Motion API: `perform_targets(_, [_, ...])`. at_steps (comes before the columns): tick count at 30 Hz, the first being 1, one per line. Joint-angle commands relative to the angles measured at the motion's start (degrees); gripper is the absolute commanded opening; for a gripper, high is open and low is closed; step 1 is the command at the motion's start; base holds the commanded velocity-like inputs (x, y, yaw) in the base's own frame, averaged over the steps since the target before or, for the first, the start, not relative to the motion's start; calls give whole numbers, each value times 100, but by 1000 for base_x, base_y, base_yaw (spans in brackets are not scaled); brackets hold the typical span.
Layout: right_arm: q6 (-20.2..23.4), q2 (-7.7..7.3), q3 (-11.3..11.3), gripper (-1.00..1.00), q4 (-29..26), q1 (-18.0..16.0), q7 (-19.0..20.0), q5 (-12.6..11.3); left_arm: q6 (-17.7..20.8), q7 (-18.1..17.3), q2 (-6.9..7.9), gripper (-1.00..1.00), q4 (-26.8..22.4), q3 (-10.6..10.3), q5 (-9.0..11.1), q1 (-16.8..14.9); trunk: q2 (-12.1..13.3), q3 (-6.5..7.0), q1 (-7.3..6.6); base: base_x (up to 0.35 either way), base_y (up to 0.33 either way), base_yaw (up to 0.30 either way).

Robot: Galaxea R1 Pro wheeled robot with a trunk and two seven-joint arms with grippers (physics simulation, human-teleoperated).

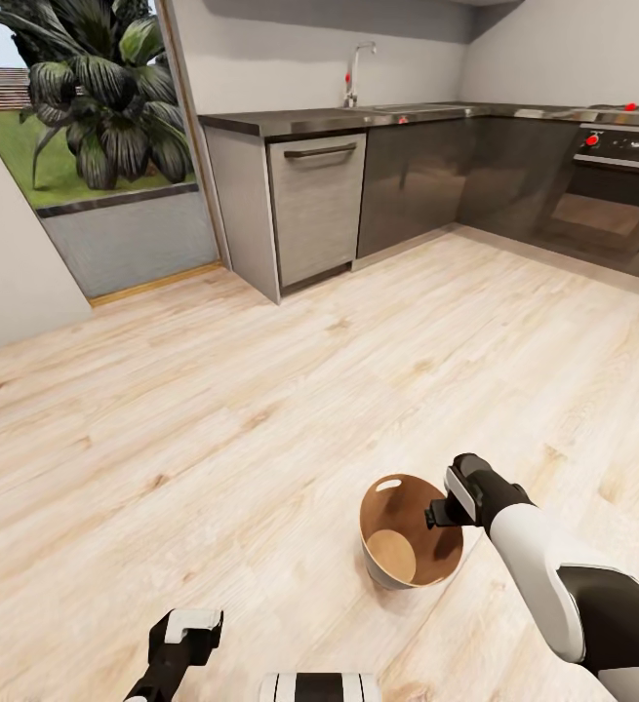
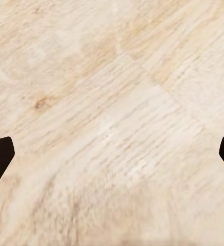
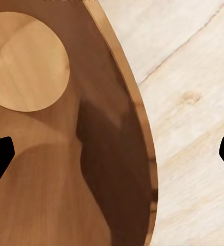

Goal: Put the three can of soda from the living room inside the tash can in the kitchen.

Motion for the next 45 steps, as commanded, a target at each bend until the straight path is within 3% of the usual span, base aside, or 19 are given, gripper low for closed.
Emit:
perform_targets(1, [-1, 2, 0, 100, -1, 0, 0, 0, 0, 0, 0, 100, 0, 0, 0, 0, 0, 0, 0, 0, 0, 0])
perform_targets(17, [-6, -2, 0, 100, 7, 0, 0, 0, 0, 0, 0, 100, -6, 0, 1, 0, -3, -44, 5, 0, 0, 0])
perform_targets(18, [-6, -2, 0, -100, 7, 0, 0, 0, 0, 0, 0, 100, -5, 0, 1, 0, -3, -44, 5, 0, 0, 0])
perform_targets(32, [-6, 1, 0, -100, 6, 0, 0, 0, 0, 0, 0, 100, 0, 0, 0, 0, -3, -44, 5, 0, 0, 0])
perform_targets(45, [-14, 13, -6, -100, 5, 6, 8, -16, 0, 0, 0, 100, 1, 0, -9, 0, 15, 244, -28, 0, 0, 0])
